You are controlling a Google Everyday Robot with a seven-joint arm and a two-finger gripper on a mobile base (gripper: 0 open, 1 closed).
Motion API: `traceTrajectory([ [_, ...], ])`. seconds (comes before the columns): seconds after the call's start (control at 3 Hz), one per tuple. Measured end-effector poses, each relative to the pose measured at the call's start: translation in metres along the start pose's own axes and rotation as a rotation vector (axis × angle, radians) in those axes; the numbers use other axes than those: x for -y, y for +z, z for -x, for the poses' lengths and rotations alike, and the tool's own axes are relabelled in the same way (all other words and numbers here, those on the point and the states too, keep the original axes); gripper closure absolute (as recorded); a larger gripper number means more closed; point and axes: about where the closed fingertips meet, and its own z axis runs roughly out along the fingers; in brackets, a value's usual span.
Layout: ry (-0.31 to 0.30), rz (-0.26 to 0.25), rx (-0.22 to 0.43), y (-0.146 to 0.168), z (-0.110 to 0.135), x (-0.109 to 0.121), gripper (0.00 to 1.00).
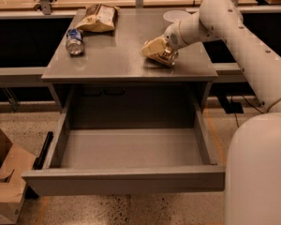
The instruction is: Pick orange can from top drawer and place on counter
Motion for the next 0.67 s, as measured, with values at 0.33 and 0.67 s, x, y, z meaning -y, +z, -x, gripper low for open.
traceTrajectory([
  [0.33, 0.033, 0.013, 0.036, 0.0056, 0.0039, -0.0055, 0.0],
  [0.67, 0.033, 0.013, 0.036, 0.0056, 0.0039, -0.0055, 0.0],
])
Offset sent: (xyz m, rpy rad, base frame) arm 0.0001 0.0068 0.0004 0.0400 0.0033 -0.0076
